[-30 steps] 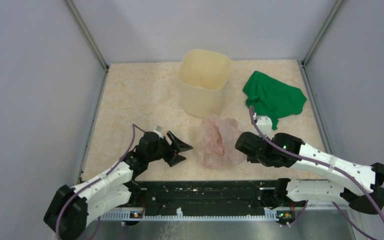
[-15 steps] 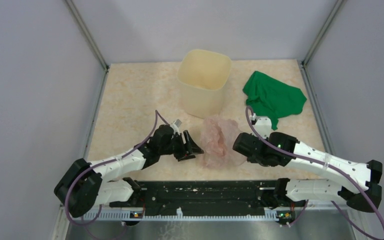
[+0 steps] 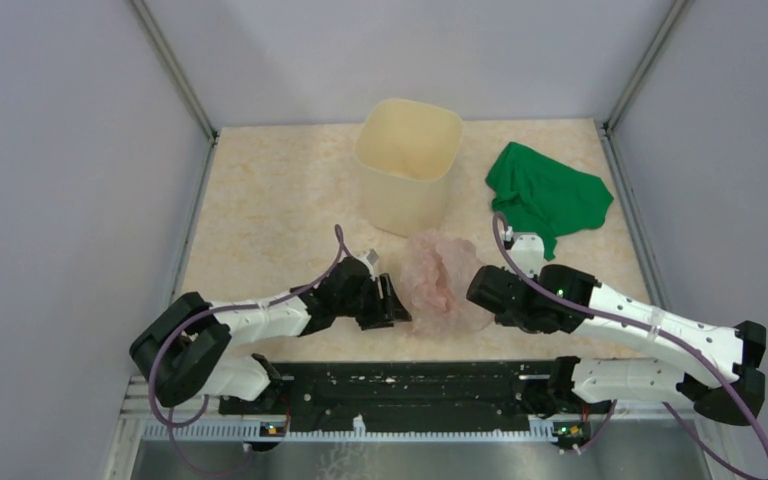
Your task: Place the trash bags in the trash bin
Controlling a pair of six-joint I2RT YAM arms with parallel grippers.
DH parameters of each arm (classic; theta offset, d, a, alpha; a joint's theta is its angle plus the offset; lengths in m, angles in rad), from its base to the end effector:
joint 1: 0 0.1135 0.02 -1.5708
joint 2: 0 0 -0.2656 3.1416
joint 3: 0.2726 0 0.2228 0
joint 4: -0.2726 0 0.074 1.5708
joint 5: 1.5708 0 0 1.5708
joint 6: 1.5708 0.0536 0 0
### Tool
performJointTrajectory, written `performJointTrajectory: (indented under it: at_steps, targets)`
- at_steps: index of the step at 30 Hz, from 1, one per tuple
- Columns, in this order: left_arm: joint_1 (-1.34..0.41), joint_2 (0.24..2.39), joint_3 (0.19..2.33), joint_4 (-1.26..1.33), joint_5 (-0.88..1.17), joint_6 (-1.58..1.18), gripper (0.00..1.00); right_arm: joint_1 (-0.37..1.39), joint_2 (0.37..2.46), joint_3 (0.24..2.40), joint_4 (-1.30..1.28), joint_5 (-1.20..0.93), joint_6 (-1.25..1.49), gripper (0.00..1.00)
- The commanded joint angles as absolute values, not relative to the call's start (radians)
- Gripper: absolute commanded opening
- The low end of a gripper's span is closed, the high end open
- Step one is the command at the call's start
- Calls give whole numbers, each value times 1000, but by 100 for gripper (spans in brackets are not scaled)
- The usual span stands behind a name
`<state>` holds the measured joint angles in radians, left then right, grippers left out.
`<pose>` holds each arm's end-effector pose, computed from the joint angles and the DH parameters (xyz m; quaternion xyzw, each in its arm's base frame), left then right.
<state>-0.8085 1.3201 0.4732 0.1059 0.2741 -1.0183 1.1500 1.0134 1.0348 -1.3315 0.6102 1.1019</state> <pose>0.1510 -0.1791 0.1650 -0.0401 0.9074 -0.3925 0.1450 0.0783 0.0999 0.2895 0.0163 0.9464 -0.0163 0.3222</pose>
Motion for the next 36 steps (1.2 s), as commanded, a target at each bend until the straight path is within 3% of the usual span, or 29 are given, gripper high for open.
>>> performJointTrajectory:
  at_steps: [1, 3, 6, 9, 11, 13, 17, 19, 21, 25, 31, 36]
  targets:
    - [-846, 1346, 500, 185, 161, -1024, 64, 1152, 996, 1078, -1323, 628, 1103, 0]
    - [-868, 1360, 502, 211, 123, -1040, 63, 1152, 990, 1085, -1322, 631, 1100, 0]
    - [-921, 1396, 514, 286, 41, -1067, 55, 1153, 986, 1112, -1305, 647, 1086, 0]
    - [-930, 1419, 527, 326, 25, -1075, 35, 1152, 997, 1140, -1293, 657, 1062, 0]
    - [-929, 1398, 546, 287, 10, -1051, 13, 1152, 999, 1162, -1274, 659, 1029, 0]
    - [-927, 1325, 569, 199, -63, -1020, 0, 1153, 982, 1178, -1228, 650, 978, 9]
    - [-925, 1199, 650, -24, -177, -915, 0, 1152, 898, 1167, -1034, 598, 820, 36]
    - [-924, 1152, 681, -96, -200, -874, 0, 1151, 871, 1156, -945, 581, 766, 54]
    - [-924, 1120, 686, -135, -206, -854, 0, 1147, 875, 1164, -912, 592, 747, 61]
    - [-920, 1076, 680, -201, -223, -851, 0, 1104, 914, 1175, -920, 606, 762, 71]
    - [-901, 1042, 673, -275, -235, -851, 0, 923, 885, 1090, -869, 449, 758, 72]
    - [-889, 1037, 673, -292, -229, -844, 0, 894, 871, 1060, -809, 414, 717, 73]
